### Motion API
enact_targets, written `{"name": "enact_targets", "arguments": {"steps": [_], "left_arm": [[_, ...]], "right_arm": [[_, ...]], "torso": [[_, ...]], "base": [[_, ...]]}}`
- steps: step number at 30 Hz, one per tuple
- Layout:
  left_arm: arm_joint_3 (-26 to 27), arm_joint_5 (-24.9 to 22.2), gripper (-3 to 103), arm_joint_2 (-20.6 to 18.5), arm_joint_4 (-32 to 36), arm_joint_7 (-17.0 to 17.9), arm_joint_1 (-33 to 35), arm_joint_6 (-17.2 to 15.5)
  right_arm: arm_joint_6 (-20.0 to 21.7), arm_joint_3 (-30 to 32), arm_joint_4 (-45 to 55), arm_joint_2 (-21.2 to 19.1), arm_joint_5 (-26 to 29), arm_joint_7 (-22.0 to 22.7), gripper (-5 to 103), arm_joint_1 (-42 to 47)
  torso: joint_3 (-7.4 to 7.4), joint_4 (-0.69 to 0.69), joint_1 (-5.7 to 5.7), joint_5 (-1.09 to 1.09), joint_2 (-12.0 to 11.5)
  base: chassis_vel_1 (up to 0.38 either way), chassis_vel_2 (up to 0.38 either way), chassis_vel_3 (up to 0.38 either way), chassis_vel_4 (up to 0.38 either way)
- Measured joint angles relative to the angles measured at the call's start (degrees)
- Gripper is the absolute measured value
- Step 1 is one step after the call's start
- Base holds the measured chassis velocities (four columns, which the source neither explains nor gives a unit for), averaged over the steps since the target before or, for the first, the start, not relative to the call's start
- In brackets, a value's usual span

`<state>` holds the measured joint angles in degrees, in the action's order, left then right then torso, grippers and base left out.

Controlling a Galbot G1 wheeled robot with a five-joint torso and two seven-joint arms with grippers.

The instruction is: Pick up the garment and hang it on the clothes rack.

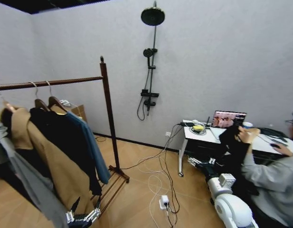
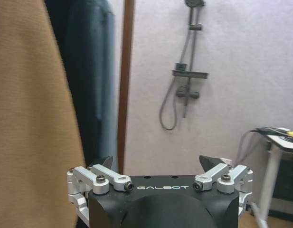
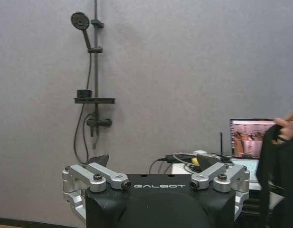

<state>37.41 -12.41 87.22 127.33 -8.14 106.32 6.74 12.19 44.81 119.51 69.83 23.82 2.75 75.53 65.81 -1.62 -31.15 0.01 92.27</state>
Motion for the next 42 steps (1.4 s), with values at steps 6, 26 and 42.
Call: {"name": "enact_targets", "arguments": {"steps": [6, 26, 42], "left_arm": [[0.00, 0.00, 100, 0.00, 0.00, 0.00, 0.00, 0.00], [0.01, 0.00, 100, 0.00, 0.00, 0.00, 0.00, 0.00], [0.00, 0.00, 100, 0.00, 0.00, 0.00, 0.00, 0.00]], "right_arm": [[-0.05, -0.24, -0.10, -0.07, 0.09, -0.11, 100, -0.02], [-0.92, -2.10, -1.65, 1.79, -1.60, -0.64, 100, 0.25], [-1.32, -2.52, -0.37, 2.86, -2.62, -0.64, 100, 1.45]], "torso": [[0.00, 0.00, 0.00, -0.03, 0.00], [0.00, 0.00, -0.01, -0.02, 0.00], [0.00, 0.00, 0.00, -0.02, 0.00]], "base": [[-0.063, -0.182, -0.189, -0.064], [0.020, -0.103, -0.106, 0.017], [0.113, -0.115, -0.112, 0.108]]}}
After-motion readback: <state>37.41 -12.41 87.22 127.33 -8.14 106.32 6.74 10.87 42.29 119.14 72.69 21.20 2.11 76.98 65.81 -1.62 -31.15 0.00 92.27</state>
